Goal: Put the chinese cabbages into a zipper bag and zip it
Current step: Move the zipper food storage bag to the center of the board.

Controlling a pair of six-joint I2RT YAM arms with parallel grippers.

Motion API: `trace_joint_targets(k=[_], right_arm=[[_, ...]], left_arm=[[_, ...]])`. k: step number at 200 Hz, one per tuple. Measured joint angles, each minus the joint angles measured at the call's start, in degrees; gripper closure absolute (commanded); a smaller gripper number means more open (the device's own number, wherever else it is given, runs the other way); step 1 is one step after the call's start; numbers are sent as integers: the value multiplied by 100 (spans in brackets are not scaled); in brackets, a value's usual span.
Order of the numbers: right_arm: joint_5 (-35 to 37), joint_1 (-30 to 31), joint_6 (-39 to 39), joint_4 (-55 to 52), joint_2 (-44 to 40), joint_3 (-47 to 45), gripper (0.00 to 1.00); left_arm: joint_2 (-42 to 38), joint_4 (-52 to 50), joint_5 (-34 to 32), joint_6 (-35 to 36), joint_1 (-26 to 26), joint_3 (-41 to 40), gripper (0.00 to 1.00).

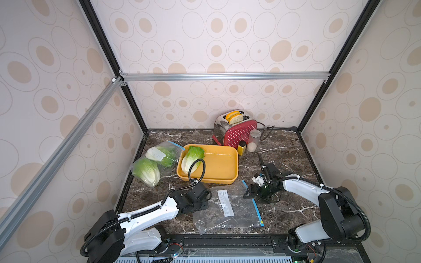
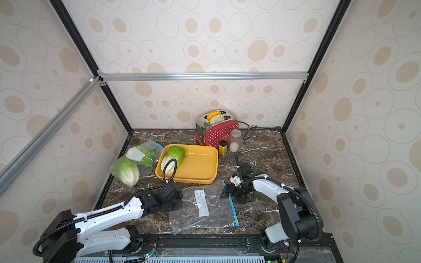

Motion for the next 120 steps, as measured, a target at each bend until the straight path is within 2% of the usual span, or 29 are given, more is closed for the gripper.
trace_joint_targets(k=[46, 99, 120], right_arm=[[-160, 33, 105, 232, -76, -122, 24], [-667, 39, 313, 507, -981, -122, 40], [-841, 85, 382, 656, -1119, -125, 42]], left_arm=[[208, 264, -28, -39, 157, -133, 71], [229, 334, -37, -35, 192, -264, 71], [232, 348, -28, -33, 192, -286, 71]])
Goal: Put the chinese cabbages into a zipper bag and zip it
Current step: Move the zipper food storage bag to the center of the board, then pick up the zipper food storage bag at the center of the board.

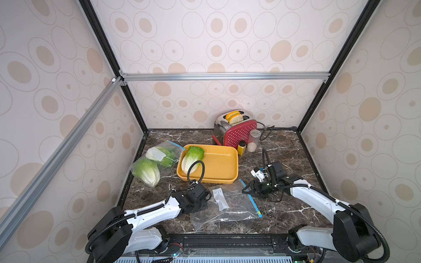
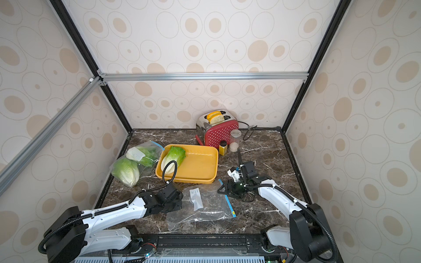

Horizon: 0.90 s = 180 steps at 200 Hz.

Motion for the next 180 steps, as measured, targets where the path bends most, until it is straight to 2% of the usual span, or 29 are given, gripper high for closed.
trace_joint_targets(k=[35, 75, 126, 162, 180], right_arm=[[-66, 83, -11, 66, 50, -103, 50], [-140, 197, 125, 269, 76, -247, 67], [-57, 236, 44, 238, 120, -245, 82], [15, 328, 0, 225, 146, -245, 100], [79, 365, 28, 199, 131, -238, 100]], left_arm=[[26, 57, 11, 11, 0, 0, 71], [87, 98, 57, 13, 0, 0, 72], [85, 120, 90, 11, 0, 0, 72], [76, 127, 94, 9, 0, 0, 72], [17, 116, 92, 7, 0, 0, 68]])
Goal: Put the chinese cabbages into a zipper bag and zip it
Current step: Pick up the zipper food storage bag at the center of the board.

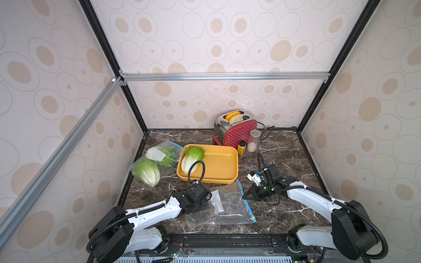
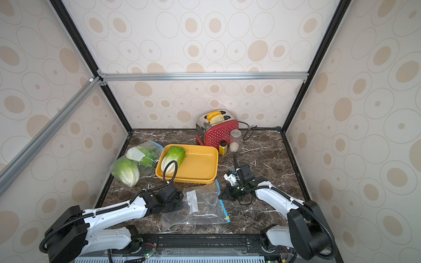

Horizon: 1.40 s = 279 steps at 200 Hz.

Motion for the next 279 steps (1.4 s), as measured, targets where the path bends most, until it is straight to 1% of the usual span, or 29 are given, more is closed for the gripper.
trace_joint_targets(k=[13, 26, 52, 83, 120, 143, 171, 216, 240, 254, 268, 279], right_arm=[[61, 22, -2, -37, -59, 20, 100], [111, 39, 0, -68, -177, 39, 100], [302, 166, 20, -208, -527, 208, 100], [675, 590, 85, -245, -1010, 551, 100], [1296, 1172, 103, -229, -1379, 944, 100], [1700, 1574, 101, -219, -1388, 1272, 100], [2151, 2020, 101, -20, -1362, 1587, 100], [2592, 2439, 98, 286, -914, 1805, 100], [2741, 2634, 101, 380, -758, 1840, 100], [2802, 2693, 103, 439, -717, 1847, 100], [2839, 2710, 103, 479, -708, 1849, 100], [2885, 2715, 105, 496, -706, 1849, 100]], left_arm=[[-98, -35, -4, -4, 0, 2, 63], [-247, -120, -15, -11, 0, 11, 61], [-688, -597, -39, 22, 0, 282, 54], [-1163, -1281, -129, 90, 0, 1145, 49], [-1259, -1904, -236, 205, 0, 2267, 44], [-1099, -2105, -184, 356, 0, 2811, 38], [-678, -2081, -111, 492, -74, 3383, 36], [-133, -1696, 48, 577, -256, 3641, 34], [66, -1447, 151, 636, -269, 3670, 33], [116, -1416, 120, 695, -269, 3718, 36], [118, -1440, -15, 789, -269, 3810, 36], [131, -1502, -146, 876, -269, 3934, 39]])
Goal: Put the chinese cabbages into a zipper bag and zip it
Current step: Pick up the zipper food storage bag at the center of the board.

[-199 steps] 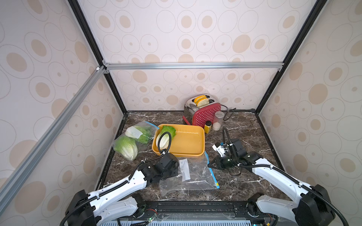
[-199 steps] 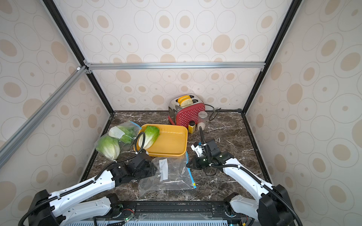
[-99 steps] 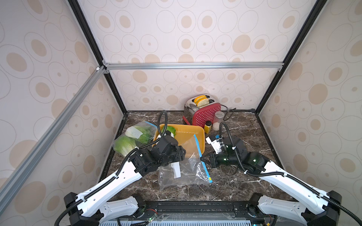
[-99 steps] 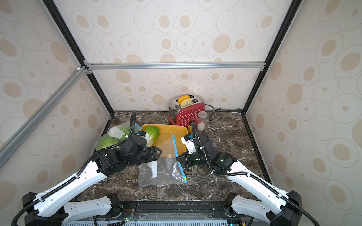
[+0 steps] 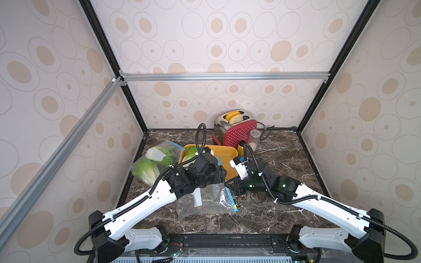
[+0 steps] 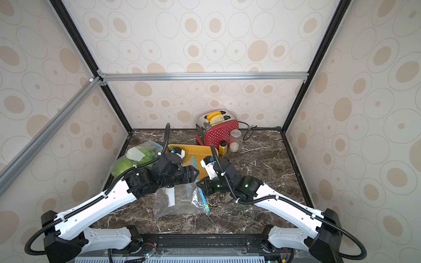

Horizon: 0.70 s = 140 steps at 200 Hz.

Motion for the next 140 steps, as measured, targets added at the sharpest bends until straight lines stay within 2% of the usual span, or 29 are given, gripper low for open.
trace_joint_targets(k=[62, 108, 140], right_arm=[[170, 15, -2, 68, 109, 66, 100], [232, 15, -2, 151, 173, 114, 100], [234, 17, -2, 197, 264, 181, 100]], left_arm=[[507, -400, -664, 413, 247, 820, 47], [1062, -476, -553, 682, 404, 903, 47], [1180, -348, -354, 750, 404, 903, 63]])
